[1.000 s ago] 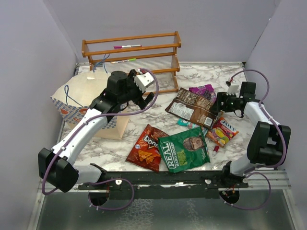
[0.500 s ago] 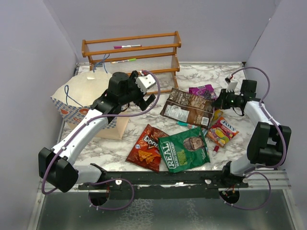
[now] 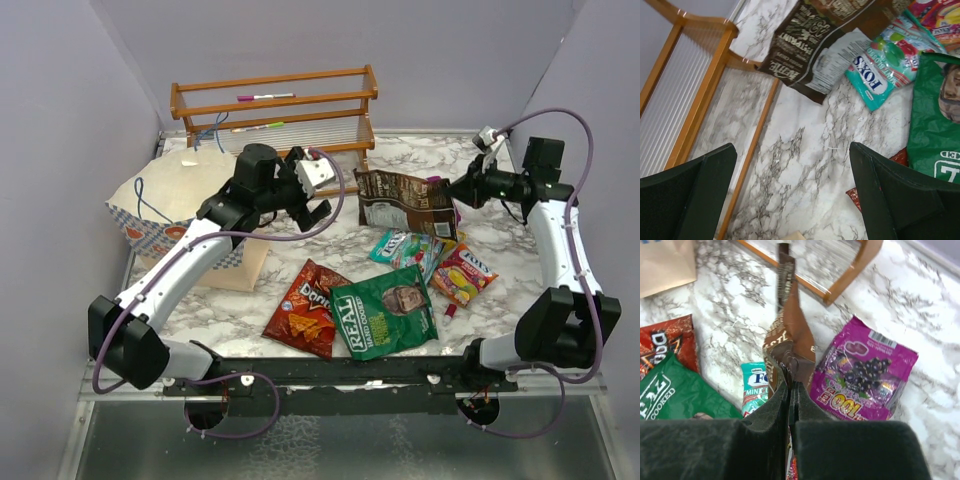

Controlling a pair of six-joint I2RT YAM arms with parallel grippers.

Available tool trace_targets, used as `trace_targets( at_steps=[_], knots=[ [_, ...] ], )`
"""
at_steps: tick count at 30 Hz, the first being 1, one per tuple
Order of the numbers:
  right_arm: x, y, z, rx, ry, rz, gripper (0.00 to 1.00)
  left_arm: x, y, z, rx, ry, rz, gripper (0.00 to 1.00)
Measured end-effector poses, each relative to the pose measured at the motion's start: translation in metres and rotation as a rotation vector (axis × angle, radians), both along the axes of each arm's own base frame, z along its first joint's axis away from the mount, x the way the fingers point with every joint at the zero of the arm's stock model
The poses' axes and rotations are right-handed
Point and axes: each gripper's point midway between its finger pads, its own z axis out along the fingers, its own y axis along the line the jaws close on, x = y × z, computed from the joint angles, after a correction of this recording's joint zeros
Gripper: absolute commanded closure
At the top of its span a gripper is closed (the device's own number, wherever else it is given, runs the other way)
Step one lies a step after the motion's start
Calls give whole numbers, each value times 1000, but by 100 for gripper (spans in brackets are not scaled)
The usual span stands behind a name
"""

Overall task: Place the snacks into the paper bag
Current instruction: Pick up the snack from the center of the board.

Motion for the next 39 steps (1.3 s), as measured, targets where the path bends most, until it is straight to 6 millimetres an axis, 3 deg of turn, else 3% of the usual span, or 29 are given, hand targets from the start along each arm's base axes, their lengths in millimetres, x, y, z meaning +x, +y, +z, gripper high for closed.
trace_targets(
  at_steps=[7,16,21,28,31,35,39],
  knots=[
    [-22,30,28,-48,-97,176,99,-19,-28,5,-8,-3,-197,4],
    [-65,99,39,-67,-145,413,99,-36,-55,2,24,-28,-375,4],
    [-85,127,50,-81,-180,502,99,-42,-62,9,56,-91,-468,1],
    [-100,142,70,-86,-243,550,99,-47,-67,5,105,-131,-578,2],
    [-106,143,74,-85,-257,556,99,-53,-68,-1,109,-112,-614,8],
    [-110,142,80,-82,-269,549,99,-61,-73,-6,82,-56,-656,24],
    [-115,140,84,-83,-284,535,99,-71,-83,-11,34,34,-686,29]
  ],
)
